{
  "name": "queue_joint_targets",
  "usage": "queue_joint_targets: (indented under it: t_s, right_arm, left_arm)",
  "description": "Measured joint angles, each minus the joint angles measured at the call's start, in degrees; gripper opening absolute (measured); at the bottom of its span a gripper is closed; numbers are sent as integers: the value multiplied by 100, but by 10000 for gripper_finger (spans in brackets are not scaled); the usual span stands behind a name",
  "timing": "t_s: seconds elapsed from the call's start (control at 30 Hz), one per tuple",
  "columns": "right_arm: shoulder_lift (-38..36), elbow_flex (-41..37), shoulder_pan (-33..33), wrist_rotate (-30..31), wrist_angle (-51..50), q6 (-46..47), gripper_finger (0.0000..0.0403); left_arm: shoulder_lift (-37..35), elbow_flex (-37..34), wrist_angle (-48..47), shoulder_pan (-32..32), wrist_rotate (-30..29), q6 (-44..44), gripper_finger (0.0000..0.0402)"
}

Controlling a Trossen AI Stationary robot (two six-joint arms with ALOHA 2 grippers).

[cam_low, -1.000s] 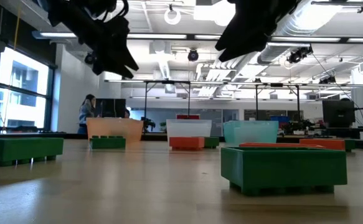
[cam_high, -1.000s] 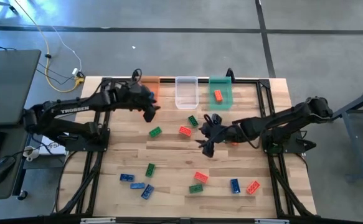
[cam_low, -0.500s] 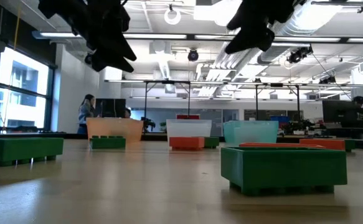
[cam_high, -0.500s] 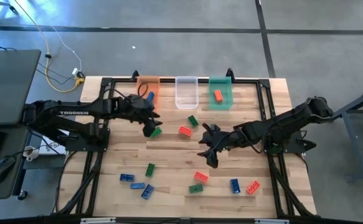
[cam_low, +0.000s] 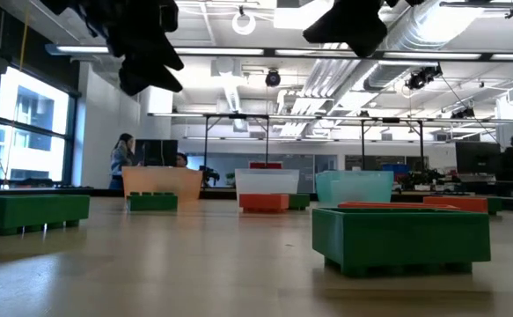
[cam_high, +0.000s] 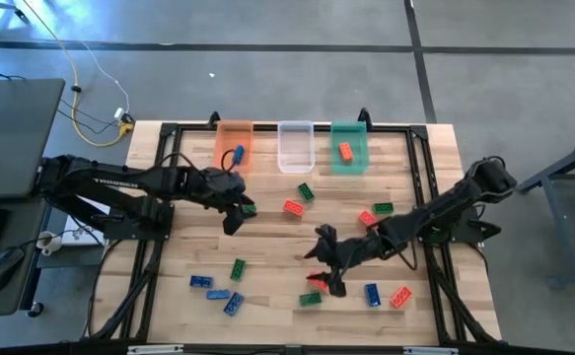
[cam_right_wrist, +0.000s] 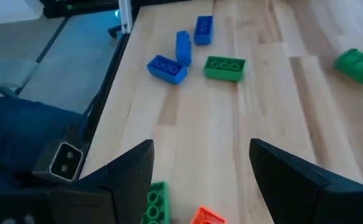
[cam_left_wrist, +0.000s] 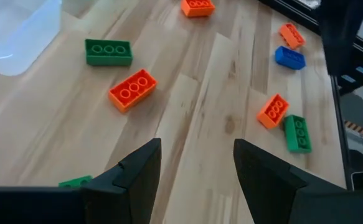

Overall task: Sort & place blocks by color
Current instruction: Put the green game piece into the bin

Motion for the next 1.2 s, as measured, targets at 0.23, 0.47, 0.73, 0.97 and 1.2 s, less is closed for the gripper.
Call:
queue_joint_targets:
  t_s: [0.23, 0.47, 0.73, 0.97, 1.2]
  right_arm:
    - [367, 0, 313, -158, 810, -21, 254]
    - [509, 0, 533, -105, 1355, 11, 254]
    - [1025, 1125, 685, -63, 400, -146, 254]
    - [1614, 2064, 700, -22, -1441, -8, 254]
    - [2072, 2146, 698, -127, -1671, -30, 254]
  left_arm:
    - [0, 0, -30, -309, -431, -388, 188]
    - [2, 0, -30, -390, -586, -638, 188]
    - [2, -2, -29, -390, -586, -668, 188]
    - [2, -2, -28, -389, -589, -668, 188]
    - [4, -4, -30, -388, -607, -668, 188]
